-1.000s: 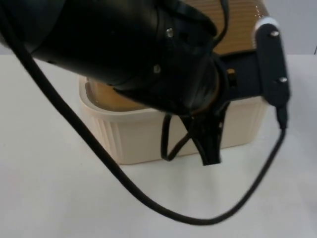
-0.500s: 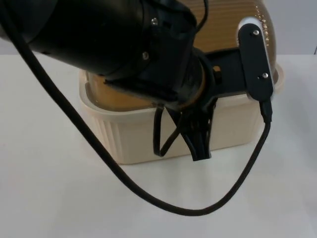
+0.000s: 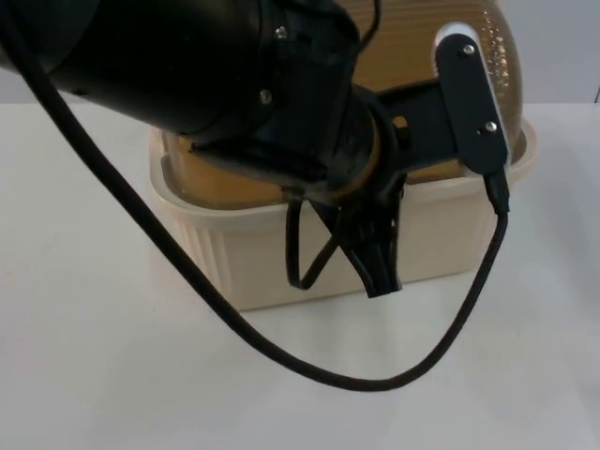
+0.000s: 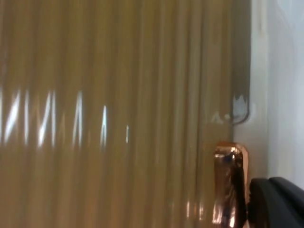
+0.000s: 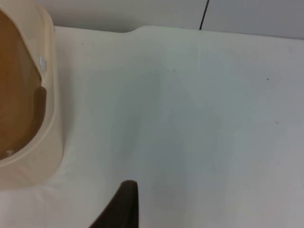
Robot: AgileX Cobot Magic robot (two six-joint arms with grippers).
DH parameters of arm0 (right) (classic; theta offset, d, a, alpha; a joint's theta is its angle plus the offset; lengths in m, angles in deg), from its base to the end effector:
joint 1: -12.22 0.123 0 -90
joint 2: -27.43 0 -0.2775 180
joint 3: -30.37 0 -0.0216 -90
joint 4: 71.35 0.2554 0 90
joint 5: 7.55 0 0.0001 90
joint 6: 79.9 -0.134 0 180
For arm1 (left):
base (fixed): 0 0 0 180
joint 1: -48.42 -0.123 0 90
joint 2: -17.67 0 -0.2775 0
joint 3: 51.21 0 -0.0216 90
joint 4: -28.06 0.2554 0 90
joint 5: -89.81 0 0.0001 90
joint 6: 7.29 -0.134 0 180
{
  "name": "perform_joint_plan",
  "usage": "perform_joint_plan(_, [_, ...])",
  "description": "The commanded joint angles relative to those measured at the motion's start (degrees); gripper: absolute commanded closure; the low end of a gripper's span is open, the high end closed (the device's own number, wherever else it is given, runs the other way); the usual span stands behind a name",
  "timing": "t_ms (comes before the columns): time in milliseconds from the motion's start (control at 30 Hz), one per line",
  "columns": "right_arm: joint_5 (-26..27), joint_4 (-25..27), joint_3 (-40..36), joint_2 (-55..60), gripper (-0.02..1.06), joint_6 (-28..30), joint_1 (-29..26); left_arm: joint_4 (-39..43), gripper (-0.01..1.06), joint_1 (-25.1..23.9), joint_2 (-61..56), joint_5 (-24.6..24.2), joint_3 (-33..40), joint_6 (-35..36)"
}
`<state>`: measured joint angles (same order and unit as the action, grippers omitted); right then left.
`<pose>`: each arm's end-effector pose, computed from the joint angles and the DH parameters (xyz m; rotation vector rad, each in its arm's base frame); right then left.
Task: Open the box lid with the left hand, place the block into the box with the right hand, then close the box lid with the left hand.
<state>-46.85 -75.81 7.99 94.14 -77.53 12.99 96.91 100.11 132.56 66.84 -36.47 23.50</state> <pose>0.2503 -0.0032 0.3205 -0.1021 2.2381 -0.1030 0.2926 -0.2916 0.1352 1.5174 1.8115 0.3210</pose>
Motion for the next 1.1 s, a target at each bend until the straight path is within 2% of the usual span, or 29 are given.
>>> perform_joint_plan(0, [0.07, -0.16, 0.42, -0.31, 0.00, 0.00, -0.15, -0.79, 1.05, -0.46, -0.12, -0.56, -0.25, 1.02])
perform_joint_plan(300, [0.07, -0.16, 0.42, -0.31, 0.00, 0.00, -0.15, -0.14, 1.05, -0.17, -0.12, -0.34, -0.25, 1.02])
perform_joint_plan(500, [0.07, -0.16, 0.42, -0.31, 0.00, 0.00, -0.15, 5.40, 1.05, -0.31, -0.12, -1.82, -0.25, 1.72])
perform_joint_plan(633, [0.09, -0.16, 0.42, -0.31, 0.00, -0.15, -0.15, 11.09, 1.05, -0.31, -0.12, -4.77, -0.25, 4.47])
perform_joint_plan(867, [0.09, -0.16, 0.42, -0.31, 0.00, -0.15, -0.15, 11.96, 1.05, -0.31, -0.12, -5.14, -0.25, 2.14])
perform_joint_plan(900, [0.09, -0.16, 0.42, -0.31, 0.00, -0.15, -0.15, 7.93, 1.05, -0.72, -0.28, -3.73, -0.66, -0.96])
perform_joint_plan(967, [0.09, -0.16, 0.42, -0.31, 0.00, -0.15, -0.15, -2.70, 1.05, -2.54, -0.92, -0.02, -1.78, -11.98])
perform_joint_plan(1000, [0.09, -0.16, 0.42, -0.31, 0.00, -0.15, -0.15, -2.70, 1.05, -2.54, -0.92, -0.02, -1.78, -11.98])
perform_joint_plan(1067, [0.09, -0.16, 0.42, -0.31, 0.00, -0.15, -0.15, -11.70, 1.05, -4.22, -1.17, 0.89, -3.26, -21.49])
